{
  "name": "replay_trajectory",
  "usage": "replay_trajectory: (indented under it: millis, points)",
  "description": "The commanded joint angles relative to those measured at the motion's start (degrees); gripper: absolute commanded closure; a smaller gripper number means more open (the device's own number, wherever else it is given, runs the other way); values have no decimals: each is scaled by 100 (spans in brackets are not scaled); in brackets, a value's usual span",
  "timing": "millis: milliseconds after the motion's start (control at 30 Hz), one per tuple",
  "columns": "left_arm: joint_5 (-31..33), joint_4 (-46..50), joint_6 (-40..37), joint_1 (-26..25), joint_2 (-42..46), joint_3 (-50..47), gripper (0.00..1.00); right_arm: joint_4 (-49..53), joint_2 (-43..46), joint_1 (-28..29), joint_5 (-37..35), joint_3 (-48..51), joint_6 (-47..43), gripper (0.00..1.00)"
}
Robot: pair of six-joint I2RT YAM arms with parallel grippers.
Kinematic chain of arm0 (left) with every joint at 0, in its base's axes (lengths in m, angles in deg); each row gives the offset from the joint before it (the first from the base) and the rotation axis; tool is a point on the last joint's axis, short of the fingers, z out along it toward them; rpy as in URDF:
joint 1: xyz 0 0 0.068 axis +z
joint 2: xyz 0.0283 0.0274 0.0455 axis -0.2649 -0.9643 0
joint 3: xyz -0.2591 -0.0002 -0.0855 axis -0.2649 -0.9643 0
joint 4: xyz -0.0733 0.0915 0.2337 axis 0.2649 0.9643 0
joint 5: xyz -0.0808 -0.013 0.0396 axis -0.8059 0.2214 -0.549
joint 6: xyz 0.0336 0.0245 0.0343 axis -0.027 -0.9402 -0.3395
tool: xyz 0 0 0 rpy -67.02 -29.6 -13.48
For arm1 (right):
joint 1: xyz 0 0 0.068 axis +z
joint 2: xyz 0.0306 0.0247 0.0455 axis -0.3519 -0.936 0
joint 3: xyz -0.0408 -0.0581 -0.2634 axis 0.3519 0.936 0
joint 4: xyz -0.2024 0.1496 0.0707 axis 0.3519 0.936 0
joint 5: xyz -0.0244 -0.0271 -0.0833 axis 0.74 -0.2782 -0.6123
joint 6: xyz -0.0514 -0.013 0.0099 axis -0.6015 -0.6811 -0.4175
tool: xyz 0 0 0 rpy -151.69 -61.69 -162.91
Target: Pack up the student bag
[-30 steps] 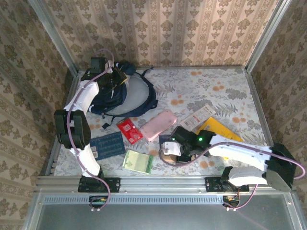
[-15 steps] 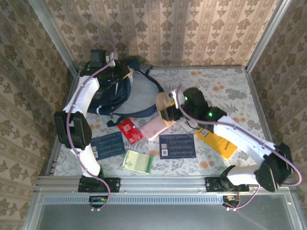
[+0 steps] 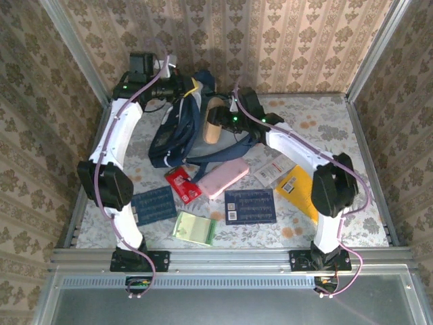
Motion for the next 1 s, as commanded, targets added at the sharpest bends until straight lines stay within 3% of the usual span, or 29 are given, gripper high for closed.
replay_trajectory:
  millis: [0, 67, 133, 233, 367, 667, 833, 967]
  points:
    - [-662, -374, -89, -107, 46, 595, 100, 194, -562, -10, -119, -680, 891, 76]
    - [-726, -362, -73, -128, -7, 750, 100, 361, -908, 20, -162, -1111, 1075, 69]
    - [-740, -359, -77, -134, -20, 868, 100, 738, -1318, 73, -262, -1693, 1128, 50]
    - [-714, -355, -116, -117, -12, 935, 100, 1138, -1740, 144, -129, -2392, 964, 29]
    - [-696, -331, -117, -1, -29, 914, 100, 1344, -1719, 193, -274, -2520, 682, 10]
    - [-589, -245, -171, 263, -100, 967, 100, 941, -1341, 208, 137, -2212, 11, 7]
    - [148, 528, -871, 401, -82, 1117, 100, 505, -510, 335, 80, -1611, -993, 8]
    - [884, 825, -1150, 532, -199, 1368, 100, -705, 520, 419, 277, -226, -1490, 6]
